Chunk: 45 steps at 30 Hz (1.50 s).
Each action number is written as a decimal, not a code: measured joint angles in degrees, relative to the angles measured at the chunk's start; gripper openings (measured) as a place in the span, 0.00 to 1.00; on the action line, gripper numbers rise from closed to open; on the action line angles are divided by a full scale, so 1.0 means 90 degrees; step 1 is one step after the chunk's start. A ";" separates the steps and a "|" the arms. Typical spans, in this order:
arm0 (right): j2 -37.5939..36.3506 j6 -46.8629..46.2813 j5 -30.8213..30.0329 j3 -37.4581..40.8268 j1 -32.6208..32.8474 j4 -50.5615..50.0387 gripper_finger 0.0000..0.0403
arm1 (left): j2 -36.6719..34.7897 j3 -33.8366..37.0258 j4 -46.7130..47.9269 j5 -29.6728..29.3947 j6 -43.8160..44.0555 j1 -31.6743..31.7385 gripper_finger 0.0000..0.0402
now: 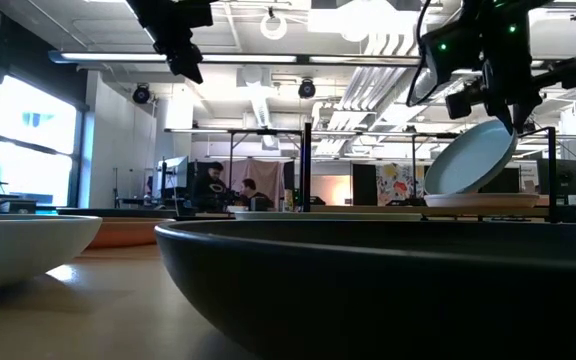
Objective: Place and stack plates onto a shelf
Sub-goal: Stack the light blue plate on top of the white plate on the shelf
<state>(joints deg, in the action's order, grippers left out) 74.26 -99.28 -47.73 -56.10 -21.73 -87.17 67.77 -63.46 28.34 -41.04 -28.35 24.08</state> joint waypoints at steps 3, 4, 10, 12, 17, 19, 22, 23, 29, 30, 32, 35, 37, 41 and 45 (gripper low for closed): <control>0.0002 0.0202 0.0086 0.0000 -0.0091 0.0106 0.00 | 0.0002 0.0000 0.0000 0.0000 0.0073 0.0000 0.33; 0.0002 0.0205 0.0113 0.0000 -0.0104 0.0174 0.00 | 0.0003 0.0000 0.0000 0.0000 0.0074 0.0000 0.33; 0.0002 0.0305 0.0326 0.0000 -0.0101 0.0642 0.00 | 0.0005 0.0002 0.0000 -0.0001 0.0074 0.0000 0.33; 0.0005 0.0424 0.0396 0.0000 -0.0101 0.0826 0.00 | 0.0005 0.0002 0.0000 -0.0002 0.0077 0.0000 0.33; 0.0007 0.0471 0.0520 0.0000 -0.0115 0.1309 0.00 | 0.0005 0.0002 0.0000 -0.0002 0.0077 0.0000 0.33; 0.0032 0.0469 0.0567 0.0000 -0.0132 0.1466 0.00 | 0.0005 0.0002 0.0000 -0.0002 0.0077 0.0000 0.33; 0.0222 0.0418 0.0763 0.0000 -0.0216 0.1548 0.00 | 0.0005 0.0002 0.0000 -0.0002 0.0077 0.0000 0.33; 0.0323 0.0369 0.0856 0.0000 -0.0237 0.1550 0.00 | 0.0005 0.0002 0.0000 -0.0003 0.0077 0.0000 0.33; 0.0966 0.0143 0.1376 0.0000 -0.0310 0.1795 0.00 | 0.0005 0.0005 0.0007 -0.0006 0.0077 0.0000 0.33; 0.1027 0.0077 0.1453 0.0000 -0.0310 0.1856 0.00 | 0.0005 0.0005 0.0007 -0.0005 0.0077 0.0000 0.33; 0.1098 -0.0022 0.1559 0.0000 -0.0310 0.1846 0.00 | 0.0005 0.0005 0.0008 -0.0005 0.0077 0.0000 0.33; 0.1121 -0.0131 0.1639 0.0000 -0.0323 0.1840 0.00 | 0.0005 0.0005 0.0008 -0.0005 0.0077 0.0000 0.33; 0.1120 -0.0124 0.1669 0.0000 -0.0354 0.1841 0.00 | 0.0005 0.0005 0.0010 -0.0005 0.0077 0.0000 0.33; 0.1122 -0.0100 0.1837 0.0000 -0.0457 0.1837 0.00 | 0.0005 0.0005 0.0013 -0.0005 0.0077 0.0000 0.33; 0.1122 -0.0083 0.2010 0.0000 -0.0586 0.1847 0.00 | 0.0005 0.0005 0.0014 0.0026 0.0077 0.0000 0.33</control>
<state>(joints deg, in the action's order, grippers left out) 84.36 -100.03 -29.64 -56.10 -27.00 -70.55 67.81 -63.42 28.46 -40.80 -27.66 24.08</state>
